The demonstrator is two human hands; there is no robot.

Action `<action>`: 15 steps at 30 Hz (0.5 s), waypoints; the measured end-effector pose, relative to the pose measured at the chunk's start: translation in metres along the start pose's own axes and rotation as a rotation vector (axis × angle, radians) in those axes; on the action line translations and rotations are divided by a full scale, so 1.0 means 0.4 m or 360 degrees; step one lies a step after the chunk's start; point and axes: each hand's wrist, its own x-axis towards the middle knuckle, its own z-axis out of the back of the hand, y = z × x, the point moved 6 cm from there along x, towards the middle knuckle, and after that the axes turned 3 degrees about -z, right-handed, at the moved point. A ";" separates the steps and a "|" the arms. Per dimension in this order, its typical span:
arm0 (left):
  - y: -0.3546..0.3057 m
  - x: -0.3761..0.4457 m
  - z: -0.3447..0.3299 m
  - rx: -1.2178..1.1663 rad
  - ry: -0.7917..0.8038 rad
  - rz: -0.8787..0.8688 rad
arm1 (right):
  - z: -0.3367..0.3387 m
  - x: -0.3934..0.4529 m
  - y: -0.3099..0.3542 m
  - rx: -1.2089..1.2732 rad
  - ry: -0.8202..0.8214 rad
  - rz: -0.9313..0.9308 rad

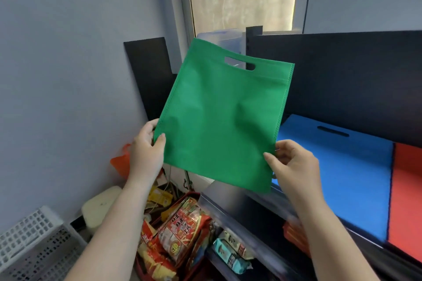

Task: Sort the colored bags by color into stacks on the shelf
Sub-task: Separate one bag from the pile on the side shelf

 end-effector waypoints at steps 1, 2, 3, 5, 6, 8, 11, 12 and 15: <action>0.017 0.025 -0.013 -0.0026 0.0022 0.0002 | -0.013 0.019 -0.007 -0.0060 0.0003 -0.0031; 0.034 0.049 -0.026 -0.0040 0.0037 0.0002 | -0.025 0.035 -0.012 -0.0129 0.0000 -0.0047; 0.050 0.073 -0.039 -0.0041 0.0054 0.0000 | -0.036 0.051 -0.016 -0.0197 -0.0005 -0.0056; 0.083 0.125 -0.065 -0.0031 0.0102 -0.0010 | -0.054 0.080 -0.023 -0.0319 -0.0021 -0.0080; 0.100 0.153 -0.081 -0.0032 0.0136 -0.0015 | -0.063 0.095 -0.027 -0.0377 -0.0030 -0.0095; 0.140 0.206 -0.114 -0.0031 0.0219 -0.0010 | -0.081 0.120 -0.043 -0.0479 -0.0055 -0.0146; 0.195 0.276 -0.160 -0.0024 0.0329 -0.0047 | -0.103 0.145 -0.065 -0.0630 -0.0130 -0.0234; 0.211 0.296 -0.176 -0.0008 0.0380 -0.0071 | -0.109 0.151 -0.070 -0.0700 -0.0165 -0.0254; 0.262 0.346 -0.222 0.0064 0.0593 -0.0123 | -0.126 0.162 -0.081 -0.0910 -0.0236 -0.0295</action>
